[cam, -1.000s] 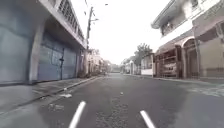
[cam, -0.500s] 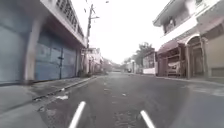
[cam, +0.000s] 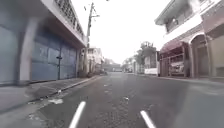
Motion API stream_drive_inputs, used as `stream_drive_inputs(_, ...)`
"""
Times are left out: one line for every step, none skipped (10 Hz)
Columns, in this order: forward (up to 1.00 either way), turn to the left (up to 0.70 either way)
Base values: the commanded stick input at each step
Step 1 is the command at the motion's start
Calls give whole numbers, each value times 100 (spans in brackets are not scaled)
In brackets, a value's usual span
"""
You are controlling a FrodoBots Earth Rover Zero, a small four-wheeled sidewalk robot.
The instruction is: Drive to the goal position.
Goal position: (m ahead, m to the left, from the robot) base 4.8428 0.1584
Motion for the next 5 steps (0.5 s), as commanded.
stream_drive_inputs(70,0)
stream_drive_inputs(70,0)
stream_drive_inputs(70,0)
stream_drive_inputs(70,0)
stream_drive_inputs(70,0)
